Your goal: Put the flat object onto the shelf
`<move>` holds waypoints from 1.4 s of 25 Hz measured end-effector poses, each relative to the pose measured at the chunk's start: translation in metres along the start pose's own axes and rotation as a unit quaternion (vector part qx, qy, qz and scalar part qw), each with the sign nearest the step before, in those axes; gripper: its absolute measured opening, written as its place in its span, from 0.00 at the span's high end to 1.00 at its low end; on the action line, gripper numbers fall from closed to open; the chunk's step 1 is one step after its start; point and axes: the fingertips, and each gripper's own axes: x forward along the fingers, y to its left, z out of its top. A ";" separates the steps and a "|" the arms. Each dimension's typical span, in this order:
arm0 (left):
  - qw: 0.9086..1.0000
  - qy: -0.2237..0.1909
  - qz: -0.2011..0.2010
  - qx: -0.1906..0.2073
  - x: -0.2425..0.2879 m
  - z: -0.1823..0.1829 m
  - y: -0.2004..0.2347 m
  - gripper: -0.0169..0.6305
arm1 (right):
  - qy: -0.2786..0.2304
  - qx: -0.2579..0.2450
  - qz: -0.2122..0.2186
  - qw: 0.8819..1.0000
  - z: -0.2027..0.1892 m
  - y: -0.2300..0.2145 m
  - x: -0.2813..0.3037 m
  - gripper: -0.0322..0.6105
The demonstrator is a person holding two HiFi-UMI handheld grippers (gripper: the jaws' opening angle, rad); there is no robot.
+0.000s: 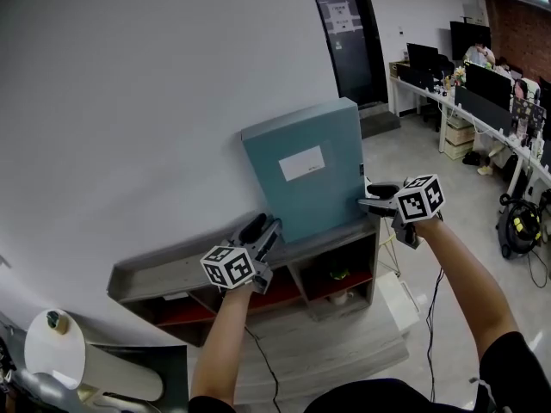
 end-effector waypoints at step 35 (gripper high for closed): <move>0.962 0.016 0.227 -0.151 -0.239 -0.283 -0.168 0.95 | -0.069 0.086 -0.038 0.993 -0.287 0.150 -0.119 0.95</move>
